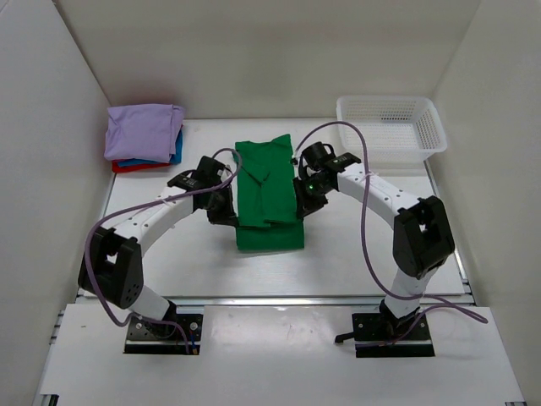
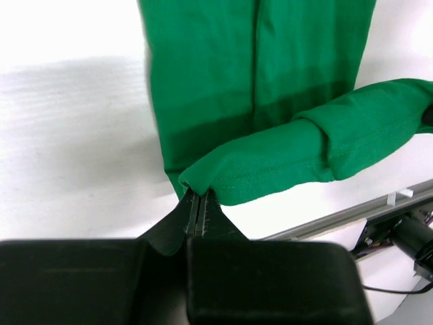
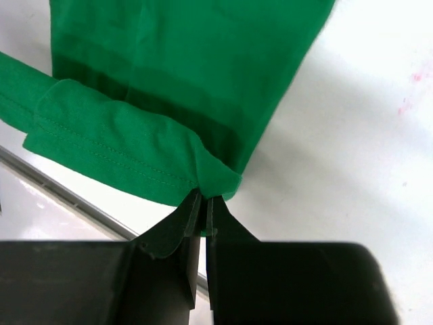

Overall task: Fold and stack the t-shirts
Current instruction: Fold the folded rectangular tshirt in 1/3 of the way

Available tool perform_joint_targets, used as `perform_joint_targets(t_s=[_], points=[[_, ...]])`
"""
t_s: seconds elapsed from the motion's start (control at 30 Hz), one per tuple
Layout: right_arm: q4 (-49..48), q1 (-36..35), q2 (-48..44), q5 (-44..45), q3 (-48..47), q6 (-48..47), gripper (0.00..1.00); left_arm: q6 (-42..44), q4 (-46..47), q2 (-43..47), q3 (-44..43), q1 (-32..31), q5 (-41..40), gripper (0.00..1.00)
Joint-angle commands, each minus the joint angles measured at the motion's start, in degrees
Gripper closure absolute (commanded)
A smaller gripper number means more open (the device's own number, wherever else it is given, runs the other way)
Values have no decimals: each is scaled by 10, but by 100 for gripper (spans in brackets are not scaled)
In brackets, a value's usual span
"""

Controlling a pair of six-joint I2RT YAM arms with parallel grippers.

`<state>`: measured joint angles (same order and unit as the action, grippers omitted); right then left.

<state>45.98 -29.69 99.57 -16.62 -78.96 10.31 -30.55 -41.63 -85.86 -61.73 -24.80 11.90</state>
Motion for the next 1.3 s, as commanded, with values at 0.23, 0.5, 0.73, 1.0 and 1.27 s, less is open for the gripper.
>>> perform_joint_targets(t_s=[0.23, 0.5, 0.73, 1.0, 1.27], points=[[17, 12, 64, 8, -88, -13, 100, 22, 46, -42, -44, 36, 8, 100], [16, 29, 98, 12, -131, -17, 100, 33, 67, -94, -73, 63, 18, 100], [22, 43, 128, 12, -168, -29, 99, 37, 72, -133, -110, 75, 26, 100], [26, 53, 179, 15, -217, -41, 100, 37, 77, -183, -139, 78, 17, 100], [7, 57, 228, 14, -274, -40, 77, 25, 89, -223, -167, 92, 16, 90]])
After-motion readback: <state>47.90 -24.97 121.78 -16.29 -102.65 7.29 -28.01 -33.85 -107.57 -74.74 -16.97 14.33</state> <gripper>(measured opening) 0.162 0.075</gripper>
